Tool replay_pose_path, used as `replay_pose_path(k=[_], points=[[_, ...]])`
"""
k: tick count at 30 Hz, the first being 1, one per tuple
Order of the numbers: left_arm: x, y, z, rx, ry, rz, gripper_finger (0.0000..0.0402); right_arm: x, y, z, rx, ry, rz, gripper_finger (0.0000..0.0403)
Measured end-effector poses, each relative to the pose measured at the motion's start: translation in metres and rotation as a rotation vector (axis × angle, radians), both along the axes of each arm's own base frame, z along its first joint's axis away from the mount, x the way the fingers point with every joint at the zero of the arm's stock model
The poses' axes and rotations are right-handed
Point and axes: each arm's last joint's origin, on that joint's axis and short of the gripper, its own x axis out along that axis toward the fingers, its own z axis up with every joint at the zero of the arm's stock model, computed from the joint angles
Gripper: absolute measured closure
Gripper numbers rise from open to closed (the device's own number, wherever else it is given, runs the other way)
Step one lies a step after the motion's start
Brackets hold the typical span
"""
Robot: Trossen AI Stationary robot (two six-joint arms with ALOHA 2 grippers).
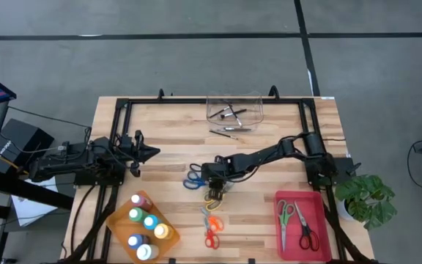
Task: Pick & Place Paint Supplies
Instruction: Put the blue scissor into the red bin
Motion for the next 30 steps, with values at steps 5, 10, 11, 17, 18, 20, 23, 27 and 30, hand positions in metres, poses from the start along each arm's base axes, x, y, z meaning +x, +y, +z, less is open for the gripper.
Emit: replay_pose_path(k=[5,10,11,17,18,20,23,27,30], points=[[0.0,0.0,0.0,0.0,0.0,0.0,0.0402,-0.002,-0.005,0.002,0.012,0.011,-0.013,0.0367],[0.0,0.0,0.0,0.0,0.0,0.0,0.0402,-0.002,-0.006,0.002,0.013,0.014,-0.009,0.0368],[0.0,0.0,0.0,0.0,0.0,0.0,0.0401,-0.002,-0.005,0.002,0.013,0.014,-0.007,0.0368],[0.0,0.0,0.0,0.0,0.0,0.0,0.0402,0.002,0.002,0.011,-0.005,0.015,0.041,0.0368],[0.0,0.0,0.0,0.0,0.001,0.0,0.0402,0.004,0.003,0.013,-0.008,0.018,0.053,0.0368],[0.0,0.0,0.0,0.0,0.0,0.0,0.0402,0.006,0.006,0.018,-0.011,0.031,0.07,0.0368],[0.0,0.0,0.0,0.0,0.0,0.0,0.0401,0.011,0.01,0.031,-0.012,0.036,0.099,0.0368],[0.0,0.0,0.0,0.0,0.0,0.0,0.0401,0.014,0.015,0.05,-0.03,0.061,0.13,0.039],[0.0,0.0,0.0,0.0,0.0,0.0,0.0401,0.014,0.018,0.061,-0.042,0.077,0.152,0.0401]])
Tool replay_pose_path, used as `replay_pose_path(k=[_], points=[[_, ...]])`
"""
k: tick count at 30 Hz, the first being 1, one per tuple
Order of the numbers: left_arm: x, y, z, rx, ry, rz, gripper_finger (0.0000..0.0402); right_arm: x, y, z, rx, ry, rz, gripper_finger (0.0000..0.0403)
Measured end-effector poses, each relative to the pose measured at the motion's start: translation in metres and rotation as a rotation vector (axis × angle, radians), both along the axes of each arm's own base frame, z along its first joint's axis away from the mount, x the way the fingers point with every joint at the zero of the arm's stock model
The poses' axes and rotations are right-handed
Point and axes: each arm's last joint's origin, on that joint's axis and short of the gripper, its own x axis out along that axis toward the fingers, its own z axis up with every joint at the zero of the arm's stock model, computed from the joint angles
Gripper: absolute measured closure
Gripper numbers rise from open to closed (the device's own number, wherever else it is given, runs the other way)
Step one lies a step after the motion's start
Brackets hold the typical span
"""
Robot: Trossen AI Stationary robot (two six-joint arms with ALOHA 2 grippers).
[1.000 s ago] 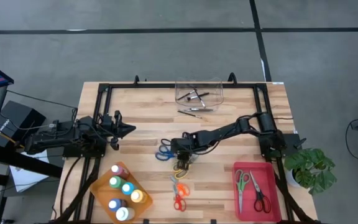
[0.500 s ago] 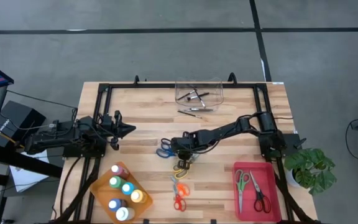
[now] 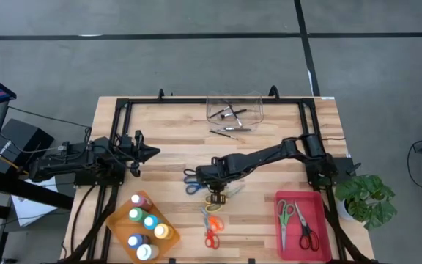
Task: Pick & Place Paint Supplies
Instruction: Put the blue scissor into the red bin
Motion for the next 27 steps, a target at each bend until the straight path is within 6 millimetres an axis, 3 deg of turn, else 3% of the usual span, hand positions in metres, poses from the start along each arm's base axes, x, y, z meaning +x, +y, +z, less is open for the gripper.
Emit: replay_pose_path(k=[7,12,20,27], points=[[0.0,0.0,0.0,0.0,0.0,0.0,0.0402,-0.001,0.001,0.012,-0.008,0.039,-0.005,0.0402],[0.0,0.0,0.0,0.0,0.0,0.0,0.0402,-0.001,0.0,0.012,-0.008,0.036,-0.007,0.0354],[0.0,0.0,0.0,0.0,0.0,0.0,0.0402,0.004,-0.01,-0.012,-0.015,0.099,-0.022,0.023],[0.0,0.0,0.002,0.002,-0.016,0.0,0.0401,0.011,-0.013,-0.046,0.039,0.172,-0.018,0.0184]])
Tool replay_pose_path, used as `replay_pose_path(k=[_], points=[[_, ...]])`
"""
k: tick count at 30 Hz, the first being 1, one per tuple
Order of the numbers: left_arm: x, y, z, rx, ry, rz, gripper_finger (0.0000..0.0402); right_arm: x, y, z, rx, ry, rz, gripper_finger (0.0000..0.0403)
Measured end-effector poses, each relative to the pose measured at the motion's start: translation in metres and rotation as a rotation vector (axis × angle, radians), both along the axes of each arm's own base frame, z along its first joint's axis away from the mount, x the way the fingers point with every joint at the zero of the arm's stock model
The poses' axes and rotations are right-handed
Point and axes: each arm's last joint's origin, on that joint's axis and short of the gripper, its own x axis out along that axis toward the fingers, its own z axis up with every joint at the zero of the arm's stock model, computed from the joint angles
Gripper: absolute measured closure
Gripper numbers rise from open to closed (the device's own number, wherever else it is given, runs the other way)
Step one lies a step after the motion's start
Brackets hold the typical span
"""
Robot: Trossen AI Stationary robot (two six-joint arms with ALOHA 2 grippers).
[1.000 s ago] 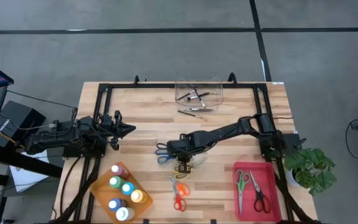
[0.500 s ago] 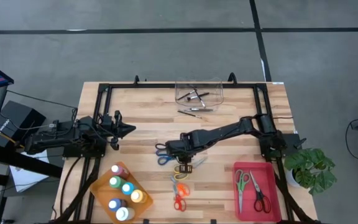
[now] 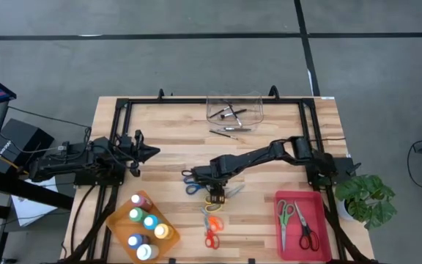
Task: Pick & Place Paint Supplies
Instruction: Put the blue scissor into the red bin
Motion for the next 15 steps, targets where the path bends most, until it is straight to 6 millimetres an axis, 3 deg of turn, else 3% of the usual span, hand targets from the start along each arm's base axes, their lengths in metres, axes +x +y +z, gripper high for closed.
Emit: replay_pose_path(k=[3,5,11,15], points=[[0.0,0.0,0.0,0.0,-0.002,0.0,0.0402,0.0,-0.004,-0.011,0.024,0.042,0.002,0.0189],[0.0,0.0,0.001,0.001,-0.012,0.0,0.0401,-0.001,-0.007,-0.013,0.022,0.061,-0.005,0.0215],[0.0,0.0,0.001,0.002,-0.011,0.0,0.0402,-0.002,-0.016,-0.013,0.007,0.084,-0.023,0.0382],[0.0,0.0,0.001,0.001,-0.012,0.0,0.0401,-0.002,-0.016,-0.013,-0.007,0.081,-0.022,0.039]])
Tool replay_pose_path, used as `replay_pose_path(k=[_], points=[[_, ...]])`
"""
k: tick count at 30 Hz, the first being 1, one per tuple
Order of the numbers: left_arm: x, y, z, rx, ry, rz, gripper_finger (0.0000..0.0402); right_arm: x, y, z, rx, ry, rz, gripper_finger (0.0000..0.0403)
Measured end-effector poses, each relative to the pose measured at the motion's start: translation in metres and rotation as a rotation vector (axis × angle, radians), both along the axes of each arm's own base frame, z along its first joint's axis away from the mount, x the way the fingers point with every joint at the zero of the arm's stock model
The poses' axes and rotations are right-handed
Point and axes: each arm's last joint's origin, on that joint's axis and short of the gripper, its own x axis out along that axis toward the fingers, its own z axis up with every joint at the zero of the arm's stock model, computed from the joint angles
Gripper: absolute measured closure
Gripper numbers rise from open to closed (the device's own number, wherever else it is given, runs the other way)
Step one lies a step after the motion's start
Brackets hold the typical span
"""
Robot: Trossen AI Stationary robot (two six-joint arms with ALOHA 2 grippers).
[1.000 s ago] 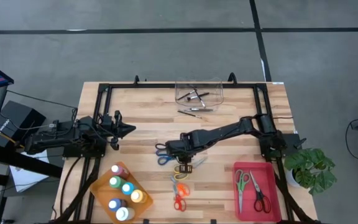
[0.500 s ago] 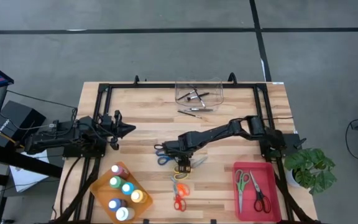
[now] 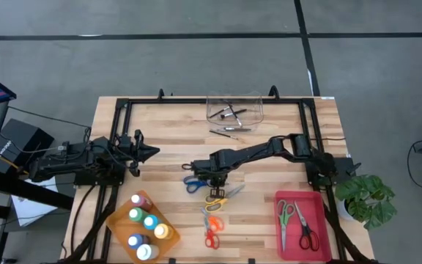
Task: Pick & Place Paint Supplies
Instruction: Put the blue scissor into the red bin
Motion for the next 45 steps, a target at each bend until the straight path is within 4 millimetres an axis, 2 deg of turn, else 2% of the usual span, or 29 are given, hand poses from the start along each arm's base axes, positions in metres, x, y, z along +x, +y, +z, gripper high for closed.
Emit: replay_pose_path(k=[6,13,17,26,29,38,41,43,45], points=[[0.0,0.0,0.0,0.0,0.0,0.001,0.0402,-0.002,0.005,0.006,-0.01,-0.008,0.014,0.0401],[0.0,0.0,0.0,0.0,0.0,0.0,0.0401,-0.009,0.009,0.029,-0.024,-0.04,0.024,0.0402],[0.0,0.0,0.0,0.0,0.0,0.0,0.0401,-0.013,0.013,0.051,-0.033,-0.088,0.017,0.0402],[0.0,0.0,0.0,0.0,0.0,0.0,0.0401,-0.011,0.028,0.057,-0.025,-0.15,0.046,0.0396],[0.0,0.0,0.0,0.0,0.0,0.001,0.0401,-0.005,0.032,0.056,-0.02,-0.21,0.068,0.0374],[0.0,0.0,0.0,0.0,0.0,0.0,0.0401,0.021,0.043,0.07,-0.002,-0.531,0.156,0.0259],[0.0,0.0,0.0,0.0,0.0,0.0,0.0401,0.028,0.043,0.061,-0.001,-0.55,0.156,0.0231],[0.0,0.0,0.0,0.0,0.0,0.0,0.0401,0.026,0.044,0.05,-0.006,-0.501,0.16,0.0219],[0.0,0.0,0.0,0.0,-0.003,0.0,0.0402,0.036,0.048,0.037,0.004,-0.545,0.164,0.0212]])
